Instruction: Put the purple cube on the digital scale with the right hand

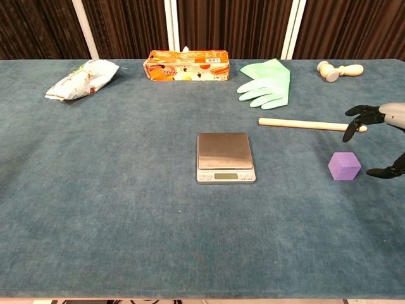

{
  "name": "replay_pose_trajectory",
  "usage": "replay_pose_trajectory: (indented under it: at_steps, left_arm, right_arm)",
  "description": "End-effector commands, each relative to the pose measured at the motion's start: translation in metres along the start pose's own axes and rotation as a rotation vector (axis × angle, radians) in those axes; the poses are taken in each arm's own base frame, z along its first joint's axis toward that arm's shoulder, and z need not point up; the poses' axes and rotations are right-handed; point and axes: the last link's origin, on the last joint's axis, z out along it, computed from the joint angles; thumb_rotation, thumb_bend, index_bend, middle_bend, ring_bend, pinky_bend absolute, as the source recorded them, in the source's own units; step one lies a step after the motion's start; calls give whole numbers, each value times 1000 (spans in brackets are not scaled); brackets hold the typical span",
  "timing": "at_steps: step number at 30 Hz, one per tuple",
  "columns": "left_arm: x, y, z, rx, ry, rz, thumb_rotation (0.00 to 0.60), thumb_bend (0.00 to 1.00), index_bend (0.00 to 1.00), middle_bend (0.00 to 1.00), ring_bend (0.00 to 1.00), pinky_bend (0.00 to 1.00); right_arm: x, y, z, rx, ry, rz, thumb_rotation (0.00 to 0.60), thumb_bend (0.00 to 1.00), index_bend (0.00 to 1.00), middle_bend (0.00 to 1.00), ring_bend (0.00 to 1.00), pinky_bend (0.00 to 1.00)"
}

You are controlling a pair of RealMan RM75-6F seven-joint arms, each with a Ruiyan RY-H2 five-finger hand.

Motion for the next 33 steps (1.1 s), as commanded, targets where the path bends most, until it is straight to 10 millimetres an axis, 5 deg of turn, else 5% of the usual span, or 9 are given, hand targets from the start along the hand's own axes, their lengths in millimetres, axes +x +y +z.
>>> replay_pose_trajectory:
  at_steps: [1, 21, 26, 33]
  left_arm:
    - [0, 0, 0, 0, 1, 1, 600, 253, 95, 0, 0, 0]
    - [0, -1, 1, 9, 6, 8, 600, 254, 97, 0, 0, 0]
    - [0, -1, 1, 10, 7, 8, 600, 253, 98, 0, 0, 0]
    - [0, -2, 2, 14, 4, 7, 600, 253, 99, 0, 0, 0]
  right_arm:
    - [-1, -1, 3, 1, 2, 1, 600, 340, 297, 0, 0, 0]
    - [-13, -3, 27, -34, -47, -15, 600, 351, 367, 0, 0, 0]
    - [-15, -6, 32, -38, -44, -6, 600, 538, 435, 0, 0, 0]
    - [-17, -12, 35, -37, -49, 25, 600, 561, 448, 0, 0, 0]
